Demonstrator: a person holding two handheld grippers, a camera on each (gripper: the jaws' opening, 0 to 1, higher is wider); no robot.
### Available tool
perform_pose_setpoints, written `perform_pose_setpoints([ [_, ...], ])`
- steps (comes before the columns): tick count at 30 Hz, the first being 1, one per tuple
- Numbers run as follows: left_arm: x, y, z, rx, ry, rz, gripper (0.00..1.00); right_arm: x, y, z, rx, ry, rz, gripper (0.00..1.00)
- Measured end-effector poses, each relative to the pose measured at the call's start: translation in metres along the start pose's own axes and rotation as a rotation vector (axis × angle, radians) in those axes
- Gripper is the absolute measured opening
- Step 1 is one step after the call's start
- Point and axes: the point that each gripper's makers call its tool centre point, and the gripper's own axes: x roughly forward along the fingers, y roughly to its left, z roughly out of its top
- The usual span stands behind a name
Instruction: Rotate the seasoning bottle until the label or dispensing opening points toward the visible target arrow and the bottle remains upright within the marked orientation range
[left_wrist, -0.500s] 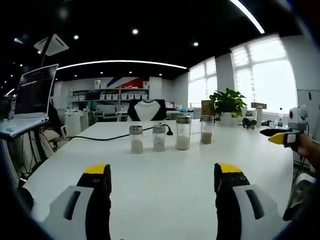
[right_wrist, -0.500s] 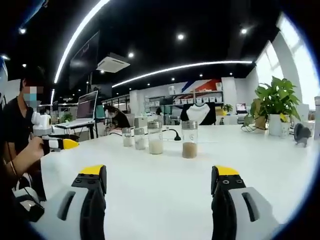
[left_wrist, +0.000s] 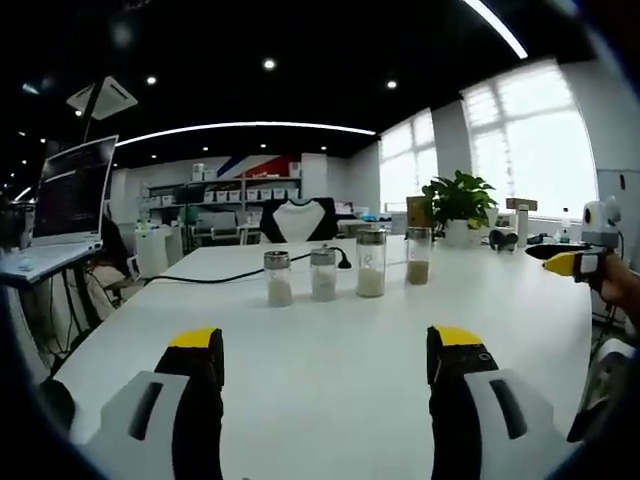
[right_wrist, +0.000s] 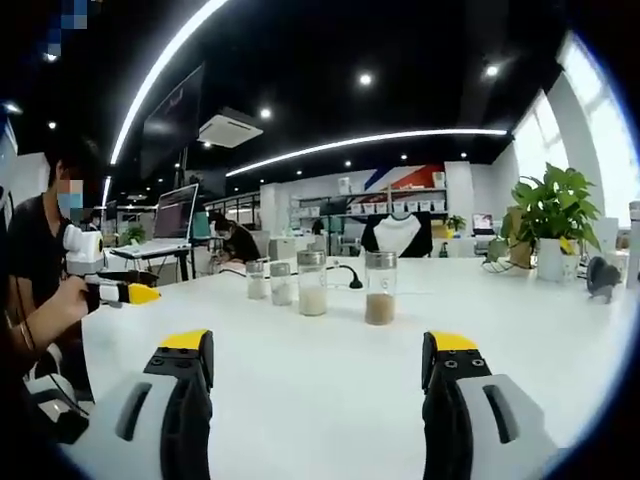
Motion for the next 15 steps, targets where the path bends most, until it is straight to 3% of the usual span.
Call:
perform_pose_setpoints([
  [15,-0.0045,0.0058,-0.0014,0.021,0.020,0.008,0.89,0.0029,0.0030,0.0036,0.020,-0.018,0.009,0.86],
])
